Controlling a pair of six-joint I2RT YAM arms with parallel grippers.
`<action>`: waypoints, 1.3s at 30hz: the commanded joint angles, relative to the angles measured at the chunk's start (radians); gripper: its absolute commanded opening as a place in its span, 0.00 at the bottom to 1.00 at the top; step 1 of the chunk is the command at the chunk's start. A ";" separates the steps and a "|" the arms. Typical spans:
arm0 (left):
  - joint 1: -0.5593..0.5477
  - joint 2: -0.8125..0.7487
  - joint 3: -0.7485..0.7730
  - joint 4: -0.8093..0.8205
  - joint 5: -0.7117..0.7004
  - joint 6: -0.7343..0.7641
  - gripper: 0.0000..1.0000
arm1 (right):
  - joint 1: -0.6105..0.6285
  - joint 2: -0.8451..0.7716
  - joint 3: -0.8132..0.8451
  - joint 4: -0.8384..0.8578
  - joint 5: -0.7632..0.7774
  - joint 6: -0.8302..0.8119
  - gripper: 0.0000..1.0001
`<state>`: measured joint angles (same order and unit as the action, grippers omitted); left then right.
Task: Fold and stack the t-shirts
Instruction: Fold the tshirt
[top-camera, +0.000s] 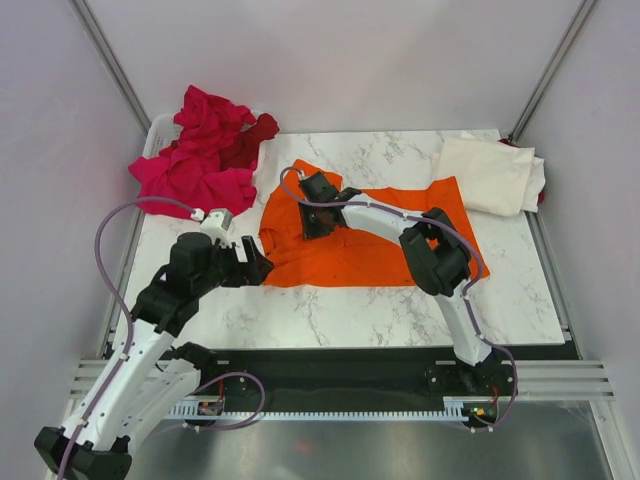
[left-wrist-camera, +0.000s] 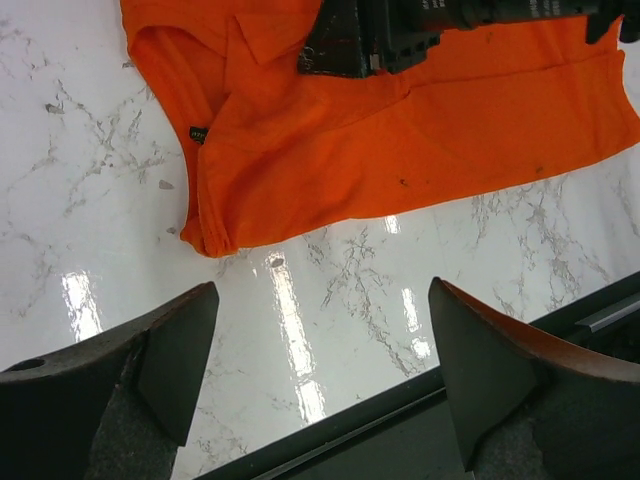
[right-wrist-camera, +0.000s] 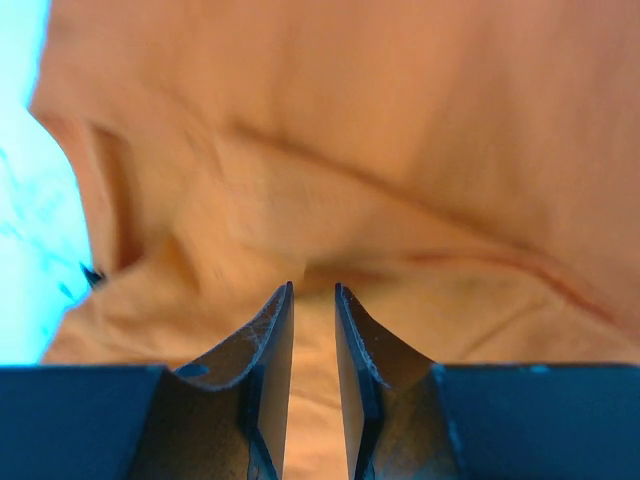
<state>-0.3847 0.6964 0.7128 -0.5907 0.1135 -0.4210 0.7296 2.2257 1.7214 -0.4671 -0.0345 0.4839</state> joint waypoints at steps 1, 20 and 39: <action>-0.009 -0.008 -0.012 -0.003 -0.035 0.037 0.93 | -0.007 0.063 0.108 0.002 -0.007 -0.002 0.31; -0.014 0.164 -0.001 0.005 -0.058 -0.005 0.98 | -0.133 0.192 0.541 -0.076 -0.009 -0.040 0.51; -0.020 0.459 -0.216 0.419 -0.239 -0.239 0.95 | -0.476 -1.018 -0.860 0.036 0.158 -0.008 0.98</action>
<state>-0.4015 1.1450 0.5228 -0.3244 -0.0277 -0.6170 0.3161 1.2652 0.9840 -0.4538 0.1444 0.4320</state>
